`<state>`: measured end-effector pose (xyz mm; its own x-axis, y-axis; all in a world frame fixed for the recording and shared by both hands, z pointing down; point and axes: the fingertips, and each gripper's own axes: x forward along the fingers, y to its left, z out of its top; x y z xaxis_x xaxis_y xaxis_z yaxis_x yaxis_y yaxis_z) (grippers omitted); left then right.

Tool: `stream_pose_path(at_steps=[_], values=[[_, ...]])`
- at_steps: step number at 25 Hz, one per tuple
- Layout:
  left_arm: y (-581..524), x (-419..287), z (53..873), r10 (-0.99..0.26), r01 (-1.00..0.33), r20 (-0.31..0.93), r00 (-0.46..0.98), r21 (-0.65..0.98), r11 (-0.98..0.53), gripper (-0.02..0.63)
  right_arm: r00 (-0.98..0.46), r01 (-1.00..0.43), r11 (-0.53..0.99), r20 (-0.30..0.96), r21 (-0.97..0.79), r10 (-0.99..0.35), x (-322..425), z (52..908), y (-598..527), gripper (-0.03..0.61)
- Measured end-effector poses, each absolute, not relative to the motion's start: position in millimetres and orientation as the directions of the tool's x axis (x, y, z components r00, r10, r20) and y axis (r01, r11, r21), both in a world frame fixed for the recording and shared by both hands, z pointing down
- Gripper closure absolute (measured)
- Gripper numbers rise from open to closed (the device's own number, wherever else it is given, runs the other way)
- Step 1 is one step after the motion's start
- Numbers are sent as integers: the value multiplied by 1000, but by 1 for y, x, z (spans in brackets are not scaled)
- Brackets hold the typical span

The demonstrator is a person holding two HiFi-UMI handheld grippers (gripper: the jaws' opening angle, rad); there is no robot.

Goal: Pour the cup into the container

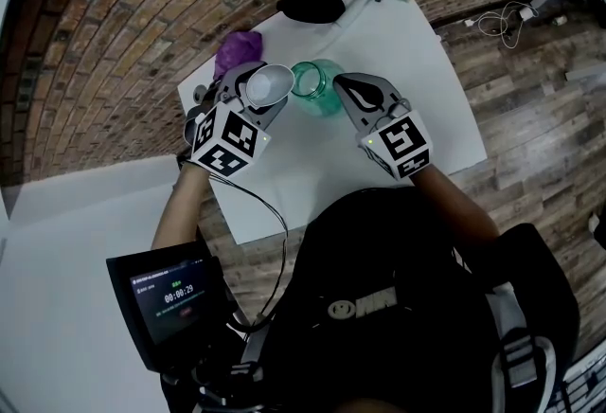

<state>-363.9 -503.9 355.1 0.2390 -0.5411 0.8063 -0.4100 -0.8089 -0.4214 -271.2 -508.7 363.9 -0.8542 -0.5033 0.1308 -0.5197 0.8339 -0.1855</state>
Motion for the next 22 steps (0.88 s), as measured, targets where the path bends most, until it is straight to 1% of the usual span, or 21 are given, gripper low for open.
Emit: stream_pose_path(at_steps=[12,22], values=[[-507,-365,355,-545,-353,820,175,-465,-812,328,-855,-518,834,122,-189,-504,-270,362,-507,583],[-506,-365,356,-532,-341,831,164,-458,-821,328,-856,-517,835,122,-189,-502,-271,362,-505,583]])
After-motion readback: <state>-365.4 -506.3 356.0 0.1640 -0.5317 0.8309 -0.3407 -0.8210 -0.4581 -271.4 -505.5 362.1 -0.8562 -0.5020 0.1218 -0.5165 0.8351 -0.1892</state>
